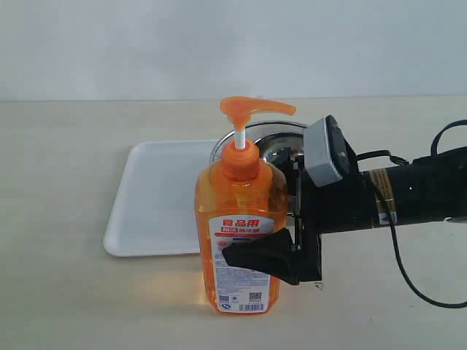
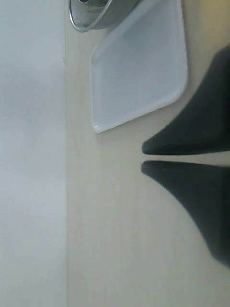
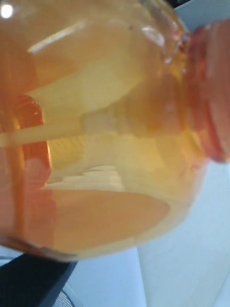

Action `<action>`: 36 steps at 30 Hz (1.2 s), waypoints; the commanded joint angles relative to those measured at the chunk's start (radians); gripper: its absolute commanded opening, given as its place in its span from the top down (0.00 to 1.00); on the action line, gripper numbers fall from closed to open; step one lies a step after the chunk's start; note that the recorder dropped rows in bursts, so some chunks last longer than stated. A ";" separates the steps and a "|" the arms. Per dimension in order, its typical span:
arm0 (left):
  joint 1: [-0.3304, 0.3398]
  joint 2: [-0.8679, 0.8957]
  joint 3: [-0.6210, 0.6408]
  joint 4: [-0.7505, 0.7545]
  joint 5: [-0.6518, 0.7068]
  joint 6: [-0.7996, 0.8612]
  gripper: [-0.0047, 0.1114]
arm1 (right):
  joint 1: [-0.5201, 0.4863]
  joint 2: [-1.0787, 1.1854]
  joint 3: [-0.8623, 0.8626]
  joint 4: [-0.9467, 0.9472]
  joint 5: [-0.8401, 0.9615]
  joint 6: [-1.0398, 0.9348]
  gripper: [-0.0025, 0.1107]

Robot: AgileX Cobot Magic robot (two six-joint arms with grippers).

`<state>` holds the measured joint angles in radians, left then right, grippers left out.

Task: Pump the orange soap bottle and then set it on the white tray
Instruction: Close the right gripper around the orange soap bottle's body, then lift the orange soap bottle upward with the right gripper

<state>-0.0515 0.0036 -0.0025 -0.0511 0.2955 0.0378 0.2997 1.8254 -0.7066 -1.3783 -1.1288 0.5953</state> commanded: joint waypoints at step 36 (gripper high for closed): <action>0.001 -0.004 0.002 -0.009 0.000 0.004 0.92 | 0.080 0.001 -0.003 0.137 0.098 -0.028 0.95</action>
<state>-0.0515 0.0036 -0.0025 -0.0511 0.2955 0.0378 0.3795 1.8283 -0.7078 -1.2683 -1.0275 0.5768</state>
